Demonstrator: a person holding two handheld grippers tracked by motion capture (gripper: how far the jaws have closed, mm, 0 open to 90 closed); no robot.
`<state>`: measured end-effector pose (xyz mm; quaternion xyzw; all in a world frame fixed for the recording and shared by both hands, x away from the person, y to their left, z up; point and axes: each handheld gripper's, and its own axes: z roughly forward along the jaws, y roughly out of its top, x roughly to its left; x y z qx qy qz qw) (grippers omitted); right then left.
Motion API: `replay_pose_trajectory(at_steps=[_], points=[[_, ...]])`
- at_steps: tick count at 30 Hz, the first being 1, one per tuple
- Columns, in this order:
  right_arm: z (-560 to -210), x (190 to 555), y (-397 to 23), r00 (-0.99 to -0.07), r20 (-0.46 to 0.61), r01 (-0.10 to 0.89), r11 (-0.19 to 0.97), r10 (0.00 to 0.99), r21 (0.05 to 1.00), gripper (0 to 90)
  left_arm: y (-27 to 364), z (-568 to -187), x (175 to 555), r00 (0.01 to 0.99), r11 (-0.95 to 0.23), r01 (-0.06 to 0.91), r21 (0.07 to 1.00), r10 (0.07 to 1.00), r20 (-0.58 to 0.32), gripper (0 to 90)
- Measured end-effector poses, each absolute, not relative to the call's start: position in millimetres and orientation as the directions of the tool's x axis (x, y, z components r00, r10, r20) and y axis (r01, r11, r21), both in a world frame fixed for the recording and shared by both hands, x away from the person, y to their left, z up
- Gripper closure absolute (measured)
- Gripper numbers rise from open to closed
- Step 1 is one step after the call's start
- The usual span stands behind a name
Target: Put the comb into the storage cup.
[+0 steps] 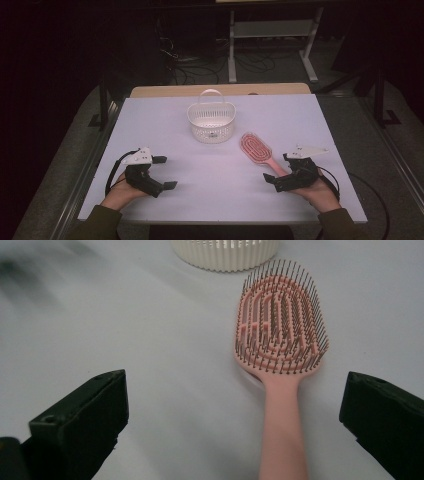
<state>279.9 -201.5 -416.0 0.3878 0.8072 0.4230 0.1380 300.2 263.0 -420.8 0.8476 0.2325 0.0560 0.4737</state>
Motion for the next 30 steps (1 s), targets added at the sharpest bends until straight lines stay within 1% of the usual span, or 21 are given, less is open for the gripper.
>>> replay_pose_trajectory(at_steps=[30], points=[[-399.5, 295.1, -200.3, -0.649, 0.099, 0.499, 0.324, 0.754, 0.804, 0.0, 263.8, -420.1, 301.7, 0.888, -0.424, 0.343, 0.838, 0.438, -0.141, 0.0]])
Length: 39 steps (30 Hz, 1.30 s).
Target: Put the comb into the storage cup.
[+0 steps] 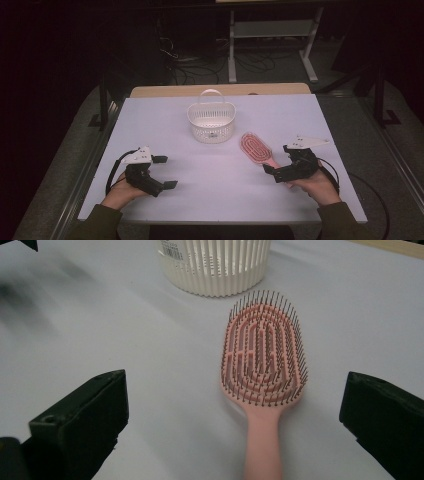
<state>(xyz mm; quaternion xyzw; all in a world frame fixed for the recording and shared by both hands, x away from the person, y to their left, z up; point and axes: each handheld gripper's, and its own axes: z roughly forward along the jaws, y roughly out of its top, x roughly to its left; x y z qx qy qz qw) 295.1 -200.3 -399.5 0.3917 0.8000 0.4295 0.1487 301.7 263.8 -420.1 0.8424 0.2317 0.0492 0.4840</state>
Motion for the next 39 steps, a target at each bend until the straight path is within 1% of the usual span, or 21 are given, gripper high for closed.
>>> replay_pose_trajectory(at_steps=[39], points=[[-389.3, 319.6, -193.1, -0.643, 0.123, 0.517, 0.31, 0.756, 0.798, 0.0, 264.7, -419.2, 302.4, 0.888, -0.404, 0.349, 0.846, 0.431, -0.16, 0.0]])
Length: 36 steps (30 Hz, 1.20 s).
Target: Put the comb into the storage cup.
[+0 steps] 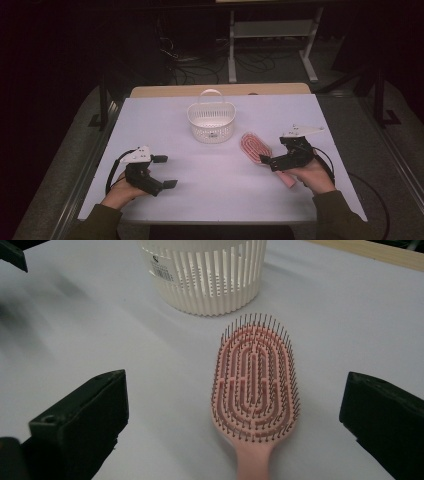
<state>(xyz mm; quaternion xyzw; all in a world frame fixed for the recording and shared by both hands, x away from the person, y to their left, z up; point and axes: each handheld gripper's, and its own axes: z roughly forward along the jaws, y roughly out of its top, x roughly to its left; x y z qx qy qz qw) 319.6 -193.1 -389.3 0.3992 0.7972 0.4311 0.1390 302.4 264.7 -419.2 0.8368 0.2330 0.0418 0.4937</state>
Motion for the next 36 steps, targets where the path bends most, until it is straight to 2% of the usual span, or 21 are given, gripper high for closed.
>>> replay_pose_trajectory(at_steps=[36], points=[[-378.6, 346.2, -184.6, -0.638, 0.116, 0.515, 0.31, 0.761, 0.799, 0.0, 265.5, -418.8, 302.3, 0.89, -0.4, 0.348, 0.848, 0.425, -0.165, 0.0]])
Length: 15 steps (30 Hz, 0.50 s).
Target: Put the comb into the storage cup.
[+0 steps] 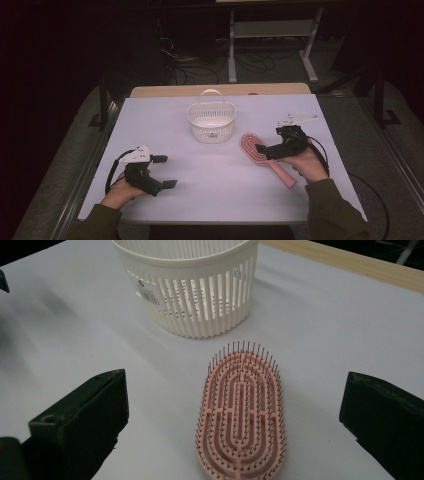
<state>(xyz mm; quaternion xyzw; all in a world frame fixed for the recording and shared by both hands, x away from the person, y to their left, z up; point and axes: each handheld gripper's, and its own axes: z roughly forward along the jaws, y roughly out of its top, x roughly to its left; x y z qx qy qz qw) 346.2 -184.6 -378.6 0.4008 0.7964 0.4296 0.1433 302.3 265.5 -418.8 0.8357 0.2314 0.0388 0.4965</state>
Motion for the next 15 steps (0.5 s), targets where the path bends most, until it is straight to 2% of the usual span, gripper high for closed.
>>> replay_pose_trajectory(at_steps=[15], points=[[-376.9, 358.4, -183.5, -0.614, 0.109, 0.515, 0.292, 0.782, 0.806, 0.0, 265.8, -418.6, 302.3, 0.89, -0.4, 0.349, 0.847, 0.425, -0.166, 0.0]])
